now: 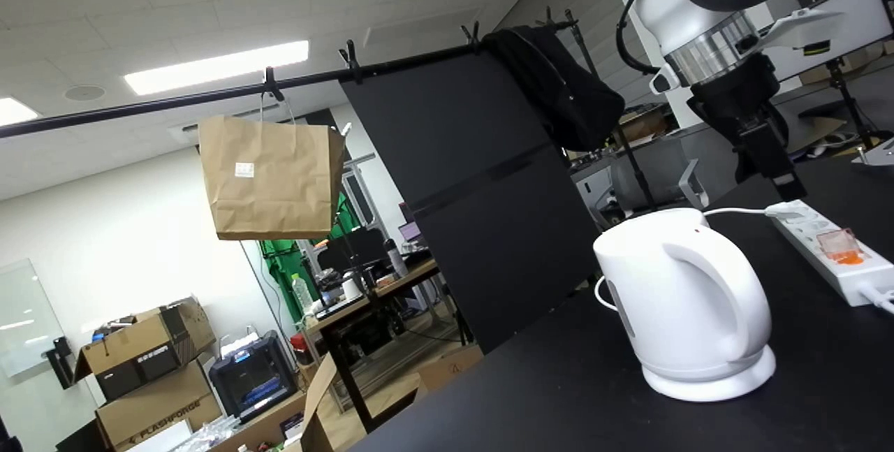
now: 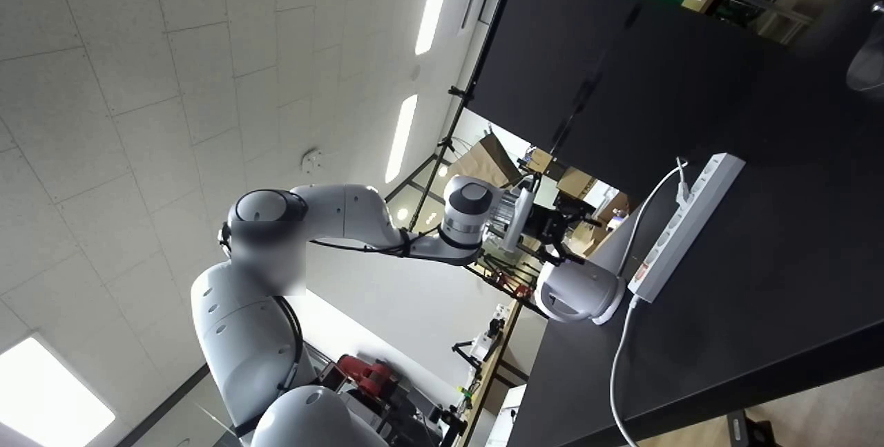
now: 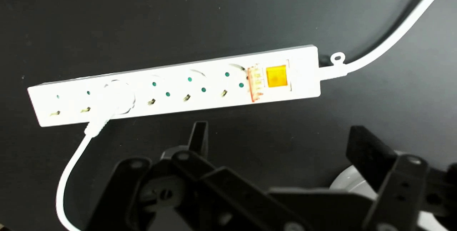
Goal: Turn off the last switch on the extension cord
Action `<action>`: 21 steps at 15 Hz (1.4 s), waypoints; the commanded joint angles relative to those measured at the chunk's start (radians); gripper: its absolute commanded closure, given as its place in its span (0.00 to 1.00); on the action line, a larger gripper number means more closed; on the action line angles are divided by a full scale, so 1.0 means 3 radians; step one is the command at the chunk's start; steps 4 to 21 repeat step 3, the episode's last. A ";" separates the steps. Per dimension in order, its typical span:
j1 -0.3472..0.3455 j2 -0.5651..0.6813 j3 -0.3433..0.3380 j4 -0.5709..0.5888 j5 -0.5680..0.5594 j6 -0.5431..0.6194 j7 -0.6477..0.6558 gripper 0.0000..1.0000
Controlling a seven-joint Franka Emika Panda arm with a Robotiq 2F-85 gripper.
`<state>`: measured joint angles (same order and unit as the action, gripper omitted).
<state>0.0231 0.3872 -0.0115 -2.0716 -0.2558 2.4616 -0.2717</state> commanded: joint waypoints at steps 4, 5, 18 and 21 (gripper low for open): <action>-0.0025 -0.0002 0.0026 0.0004 -0.0013 -0.0012 0.0012 0.00; -0.0025 -0.0002 0.0026 0.0004 -0.0013 -0.0012 0.0012 0.00; -0.0025 -0.0002 0.0026 0.0004 -0.0013 -0.0012 0.0012 0.00; -0.0025 -0.0002 0.0026 0.0004 -0.0013 -0.0012 0.0012 0.00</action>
